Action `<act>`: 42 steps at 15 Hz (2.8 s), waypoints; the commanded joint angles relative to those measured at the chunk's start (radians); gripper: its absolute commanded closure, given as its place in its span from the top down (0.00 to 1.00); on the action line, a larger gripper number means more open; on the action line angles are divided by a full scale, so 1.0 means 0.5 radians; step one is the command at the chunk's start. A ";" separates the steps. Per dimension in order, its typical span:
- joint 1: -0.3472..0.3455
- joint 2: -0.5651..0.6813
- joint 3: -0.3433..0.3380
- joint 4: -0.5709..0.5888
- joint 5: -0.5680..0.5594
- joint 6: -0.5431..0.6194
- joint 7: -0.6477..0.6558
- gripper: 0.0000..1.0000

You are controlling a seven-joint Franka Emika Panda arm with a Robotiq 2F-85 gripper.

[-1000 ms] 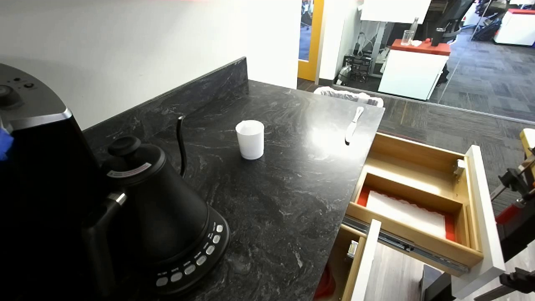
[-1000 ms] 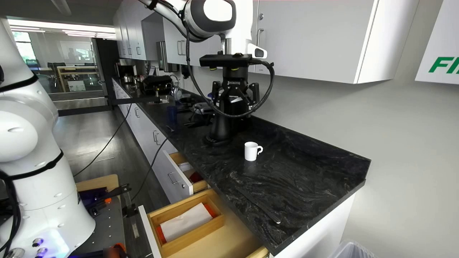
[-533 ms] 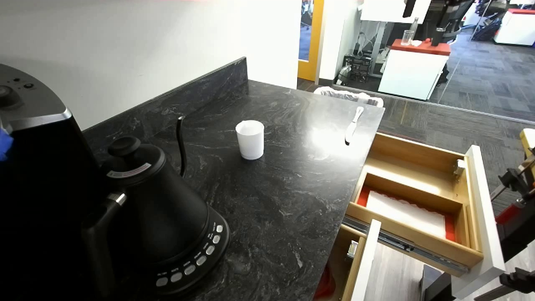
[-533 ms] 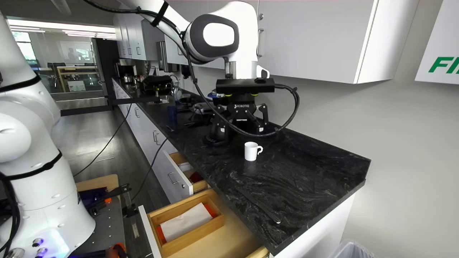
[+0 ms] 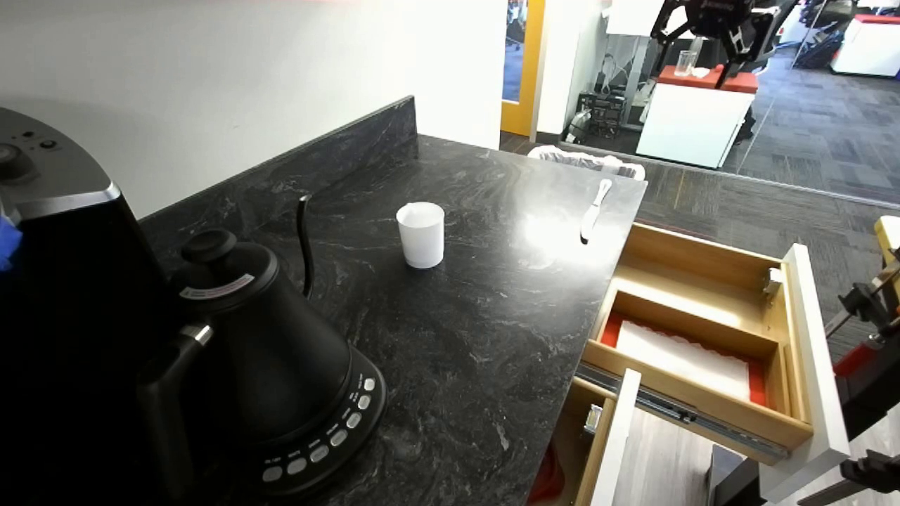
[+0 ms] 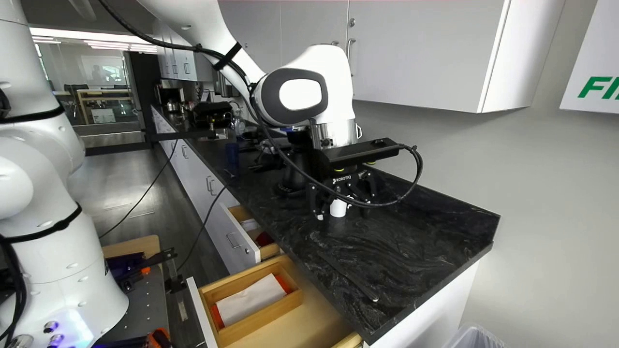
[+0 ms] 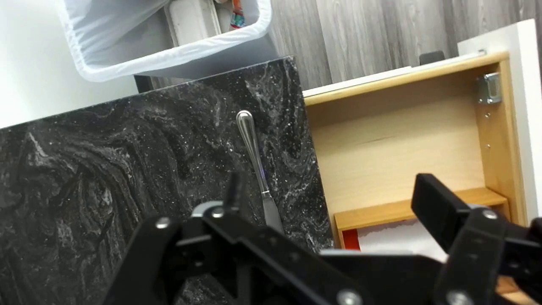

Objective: Pick up the butter knife from the countertop and put it inside the open drawer

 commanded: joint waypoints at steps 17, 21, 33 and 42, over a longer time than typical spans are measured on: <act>-0.187 0.676 0.303 0.318 0.154 0.500 -0.658 1.00; -0.202 0.854 0.384 0.461 0.199 0.477 -0.639 1.00; -0.365 1.157 0.491 0.604 0.235 0.515 -0.626 1.00; -0.473 1.269 0.561 0.660 0.270 0.487 -0.642 1.00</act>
